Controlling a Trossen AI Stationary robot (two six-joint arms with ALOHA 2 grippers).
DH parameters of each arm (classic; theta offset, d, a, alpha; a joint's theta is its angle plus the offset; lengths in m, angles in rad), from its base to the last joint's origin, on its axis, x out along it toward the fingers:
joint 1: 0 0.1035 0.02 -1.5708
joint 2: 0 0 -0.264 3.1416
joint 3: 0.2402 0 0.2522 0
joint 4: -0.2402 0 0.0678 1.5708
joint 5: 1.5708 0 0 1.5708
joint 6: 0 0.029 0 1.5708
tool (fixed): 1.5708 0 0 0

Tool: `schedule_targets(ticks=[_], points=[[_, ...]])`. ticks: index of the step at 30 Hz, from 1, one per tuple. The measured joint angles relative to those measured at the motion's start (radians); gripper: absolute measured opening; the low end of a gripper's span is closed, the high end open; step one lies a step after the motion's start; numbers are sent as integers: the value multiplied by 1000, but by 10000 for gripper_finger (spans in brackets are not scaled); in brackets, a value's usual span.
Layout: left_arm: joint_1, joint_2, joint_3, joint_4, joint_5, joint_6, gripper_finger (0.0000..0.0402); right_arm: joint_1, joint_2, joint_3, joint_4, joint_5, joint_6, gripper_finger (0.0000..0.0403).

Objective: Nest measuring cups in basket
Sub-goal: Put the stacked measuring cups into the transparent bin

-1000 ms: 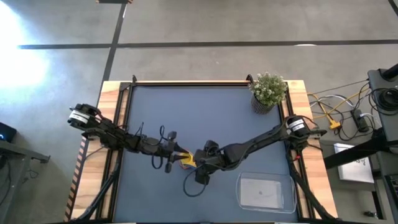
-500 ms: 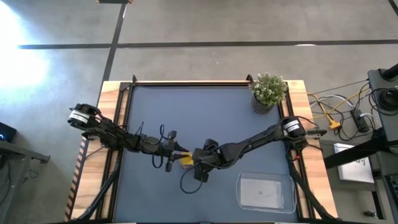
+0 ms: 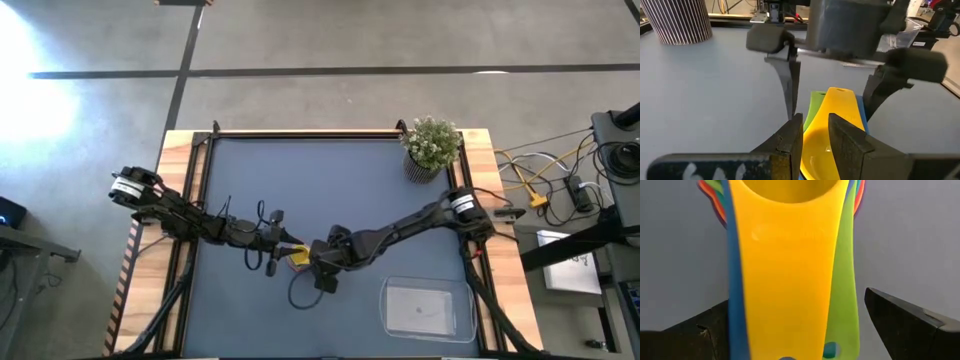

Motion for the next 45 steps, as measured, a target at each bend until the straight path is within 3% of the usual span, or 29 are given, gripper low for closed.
schedule_targets(ticks=[13, 35, 39, 45], points=[[3, 0, 0, -4, 0, 0, 75, -11, 11, 20, -13, -1, -60, 360], [4, 0, 0, -5, 0, 1, 75, -15, 9, 31, -71, -7, -88, 143], [4, 0, 0, -5, 0, 1, 75, -15, 9, 31, -71, -6, -104, 124], [4, 0, 0, -7, 0, 8, 75, -15, 9, 37, -82, -3, -114, 128]])
